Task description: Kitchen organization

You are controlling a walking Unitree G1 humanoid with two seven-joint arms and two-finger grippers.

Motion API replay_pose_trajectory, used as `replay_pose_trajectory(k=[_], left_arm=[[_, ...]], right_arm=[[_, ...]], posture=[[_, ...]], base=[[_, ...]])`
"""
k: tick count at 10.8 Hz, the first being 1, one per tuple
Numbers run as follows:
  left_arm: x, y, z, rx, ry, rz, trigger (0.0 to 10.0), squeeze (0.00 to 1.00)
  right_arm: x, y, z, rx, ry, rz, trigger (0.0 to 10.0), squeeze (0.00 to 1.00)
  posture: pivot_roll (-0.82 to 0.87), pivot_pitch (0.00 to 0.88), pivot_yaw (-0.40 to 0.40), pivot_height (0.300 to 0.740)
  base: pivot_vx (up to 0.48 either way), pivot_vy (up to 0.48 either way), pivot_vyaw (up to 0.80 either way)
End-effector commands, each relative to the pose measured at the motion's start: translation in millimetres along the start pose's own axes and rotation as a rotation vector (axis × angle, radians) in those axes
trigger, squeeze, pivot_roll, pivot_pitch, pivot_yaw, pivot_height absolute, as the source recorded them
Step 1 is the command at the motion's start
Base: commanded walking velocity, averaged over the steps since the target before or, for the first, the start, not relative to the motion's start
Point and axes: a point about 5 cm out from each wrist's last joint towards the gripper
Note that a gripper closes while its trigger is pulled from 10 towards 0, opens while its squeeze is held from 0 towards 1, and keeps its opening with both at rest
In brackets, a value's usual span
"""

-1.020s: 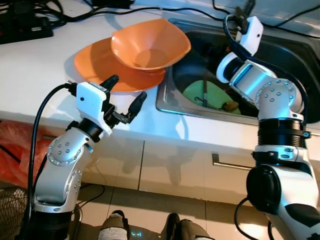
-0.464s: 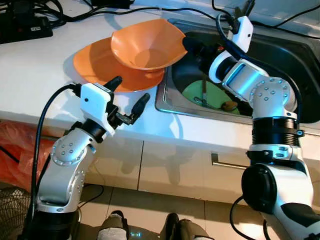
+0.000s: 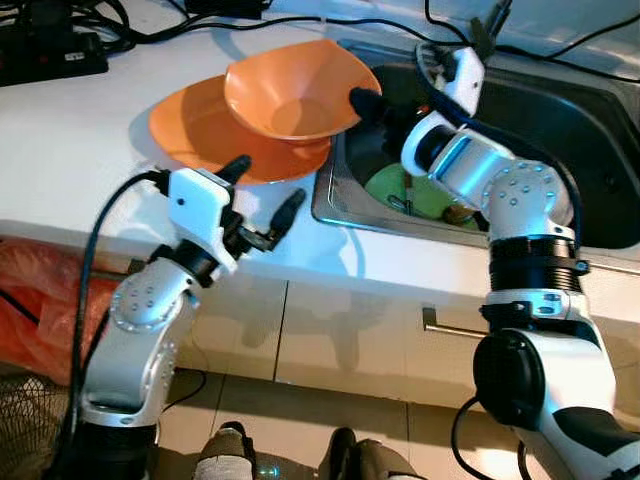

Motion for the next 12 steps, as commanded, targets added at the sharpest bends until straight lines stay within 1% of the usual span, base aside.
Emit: replay_pose_trajectory(k=[1, 5, 6, 12], left_arm=[[-0.3, 5.2, -0.9, -0.01, -0.01, 0.003, 10.0, 0.0], [0.4, 9.0, 1.1, -0.013, -0.01, -0.005, 10.0, 0.0], [0.2, 9.2, 0.6, -0.012, -0.012, -0.006, 10.0, 0.0], [-2.7, 8.0, 0.4, 0.0, -0.026, -0.01, 10.0, 0.0]], right_arm=[[3.3, -1.8, 1.2, -0.001, 0.007, -0.004, 10.0, 0.0], [-3.2, -0.4, 6.5, -0.007, -0.013, 0.016, 10.0, 0.0], [-4.2, 1.3, 6.9, -0.016, -0.011, 0.02, 0.0, 0.0], [-6.3, 6.3, 7.3, -0.03, -0.007, 0.045, 0.0, 0.0]], posture=[[0.24, 0.185, -0.159, 0.74], [0.25, 0.193, -0.16, 0.74], [0.25, 0.197, -0.159, 0.74], [0.25, 0.201, -0.159, 0.74]], base=[[0.0, 0.0, 0.0], [0.0, 0.0, 0.0], [0.0, 0.0, 0.0], [0.0, 0.0, 0.0]])
Point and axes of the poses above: a point about 5 cm out from each wrist's last joint towards the gripper, its own z axis pointing out of the wrist towards the gripper, its own x axis along the axis of the wrist's last joint, y = z × x, and after that the axes turned 2 degrees about z, right-handed
